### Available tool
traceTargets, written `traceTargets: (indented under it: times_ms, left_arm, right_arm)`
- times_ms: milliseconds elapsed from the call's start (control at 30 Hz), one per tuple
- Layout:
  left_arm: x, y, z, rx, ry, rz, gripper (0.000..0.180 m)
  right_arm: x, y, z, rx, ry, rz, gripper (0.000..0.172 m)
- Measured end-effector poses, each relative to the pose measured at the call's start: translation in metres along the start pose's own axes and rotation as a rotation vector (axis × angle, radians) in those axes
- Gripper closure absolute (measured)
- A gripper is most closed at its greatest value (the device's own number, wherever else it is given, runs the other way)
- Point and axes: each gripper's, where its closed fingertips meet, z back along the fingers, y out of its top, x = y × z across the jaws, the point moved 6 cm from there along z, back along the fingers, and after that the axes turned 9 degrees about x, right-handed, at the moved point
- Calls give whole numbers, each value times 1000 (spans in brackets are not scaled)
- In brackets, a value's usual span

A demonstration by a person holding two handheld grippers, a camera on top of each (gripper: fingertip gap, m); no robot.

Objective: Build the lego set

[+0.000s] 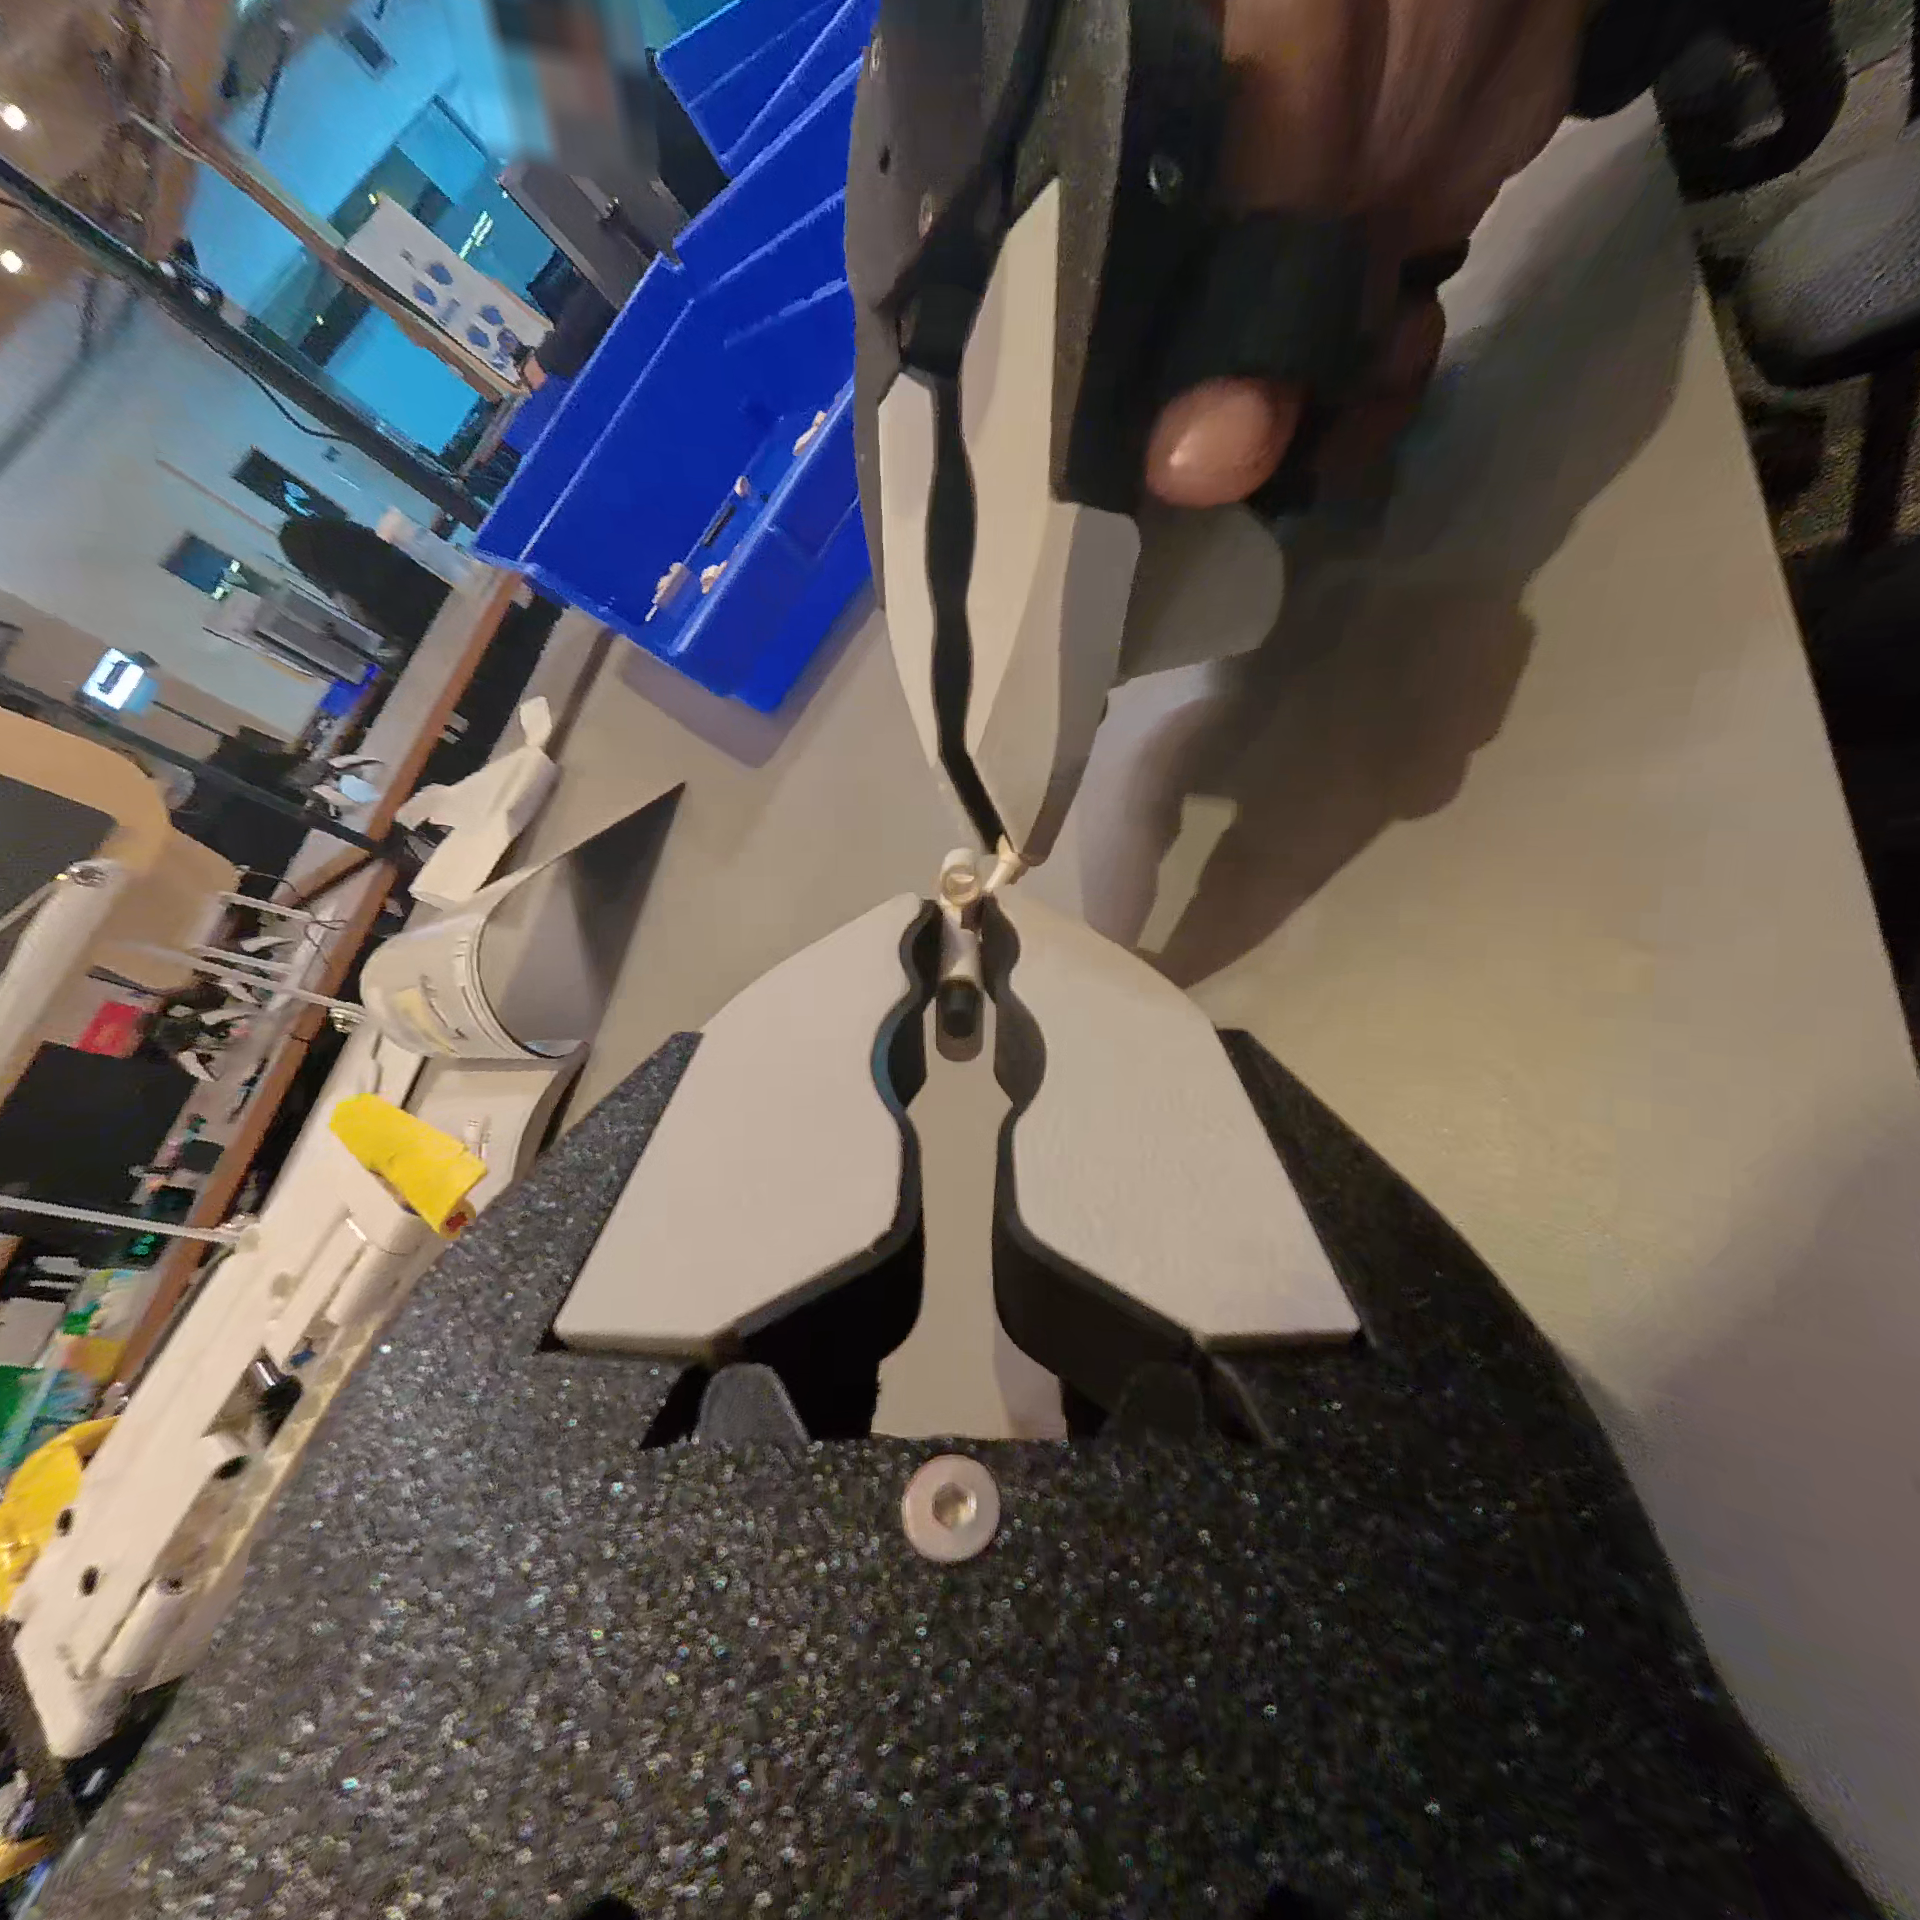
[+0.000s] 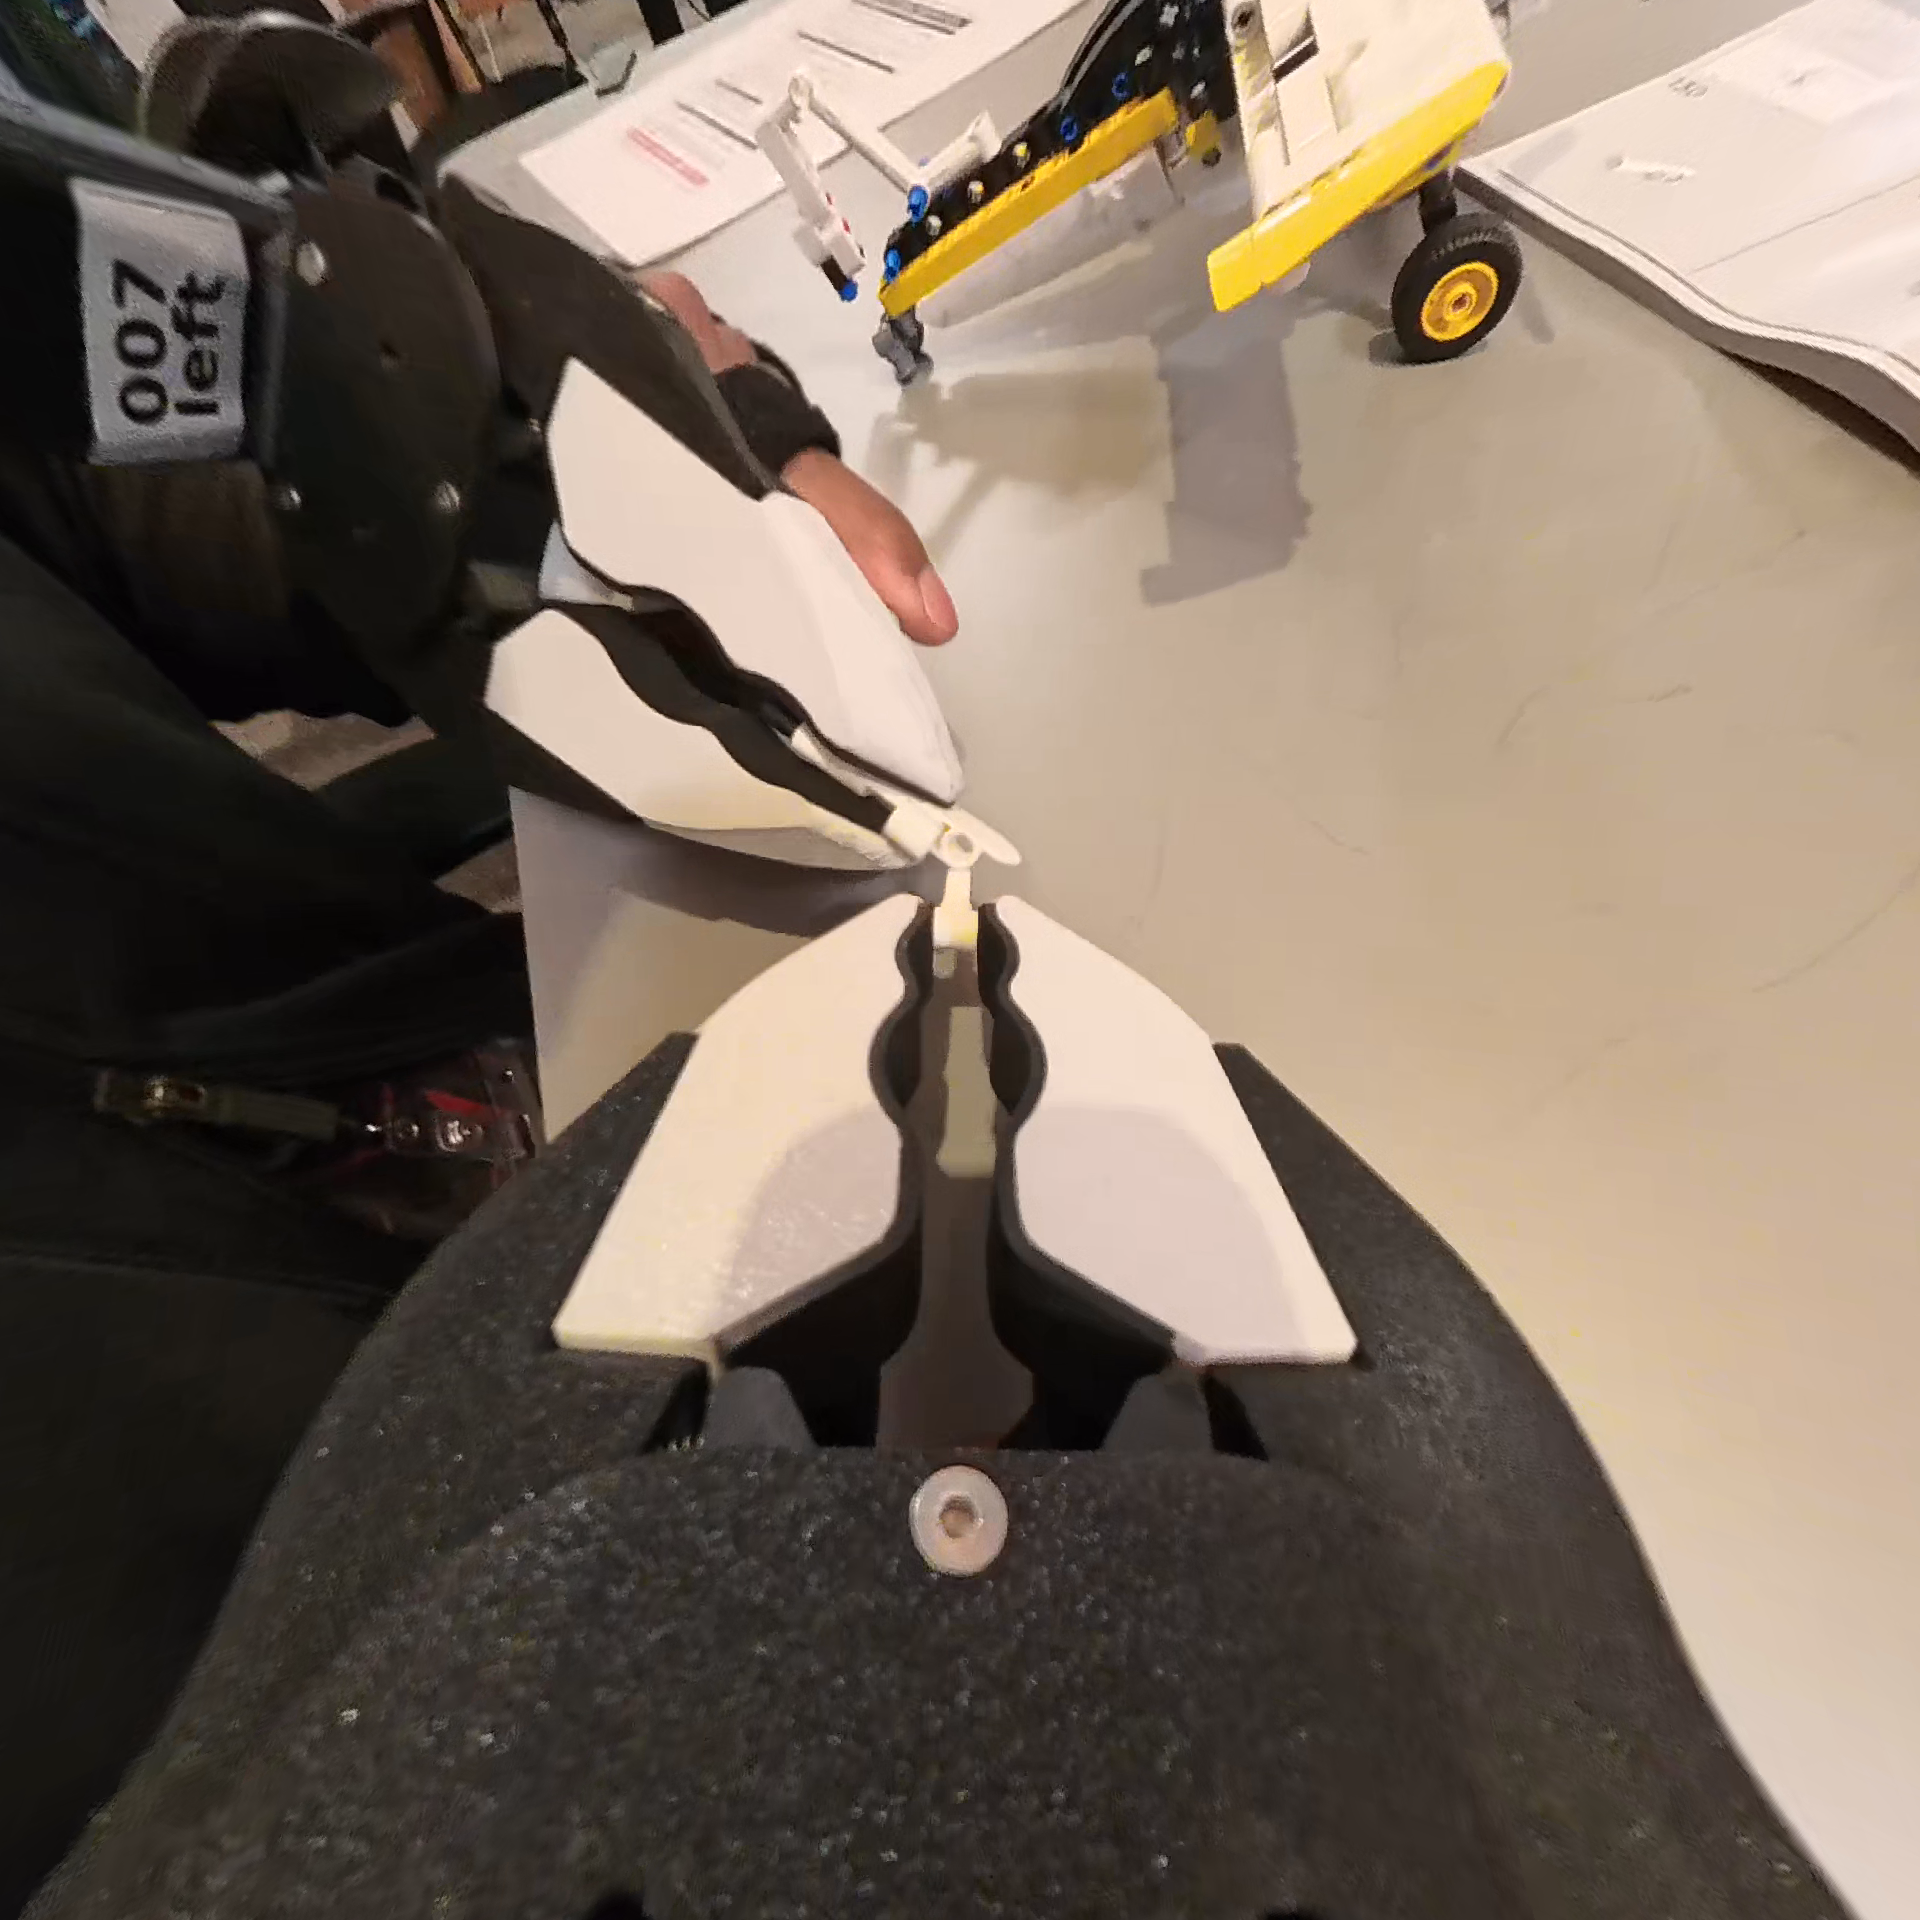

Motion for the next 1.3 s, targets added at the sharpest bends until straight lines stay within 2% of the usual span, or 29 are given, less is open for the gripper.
traceTargets:
  times_ms: [233, 467, 633, 833, 1000, 1300]
  left_arm:
    - [6, -4, -3, -41, -10, -120, 173]
    - [11, -3, -7, -58, -6, -220, 173]
    - [17, -6, -10, -109, -22, -346, 173]
    - [19, -9, -11, -114, -44, -349, 173]
    - [14, -12, -10, -105, -64, -252, 173]
    - [15, -13, -14, -132, -80, -404, 172]
  right_arm:
    - [0, 0, 3, 40, 2, -35, 164]
    - [2, -5, 1, -17, -4, -44, 164]
    - [3, -7, -1, -60, -9, -38, 164]
    - [3, -9, -5, -102, -27, -12, 164]
    - [5, -13, -5, -149, -46, 14, 164]
    - [6, -7, -6, -156, -41, 11, 164]
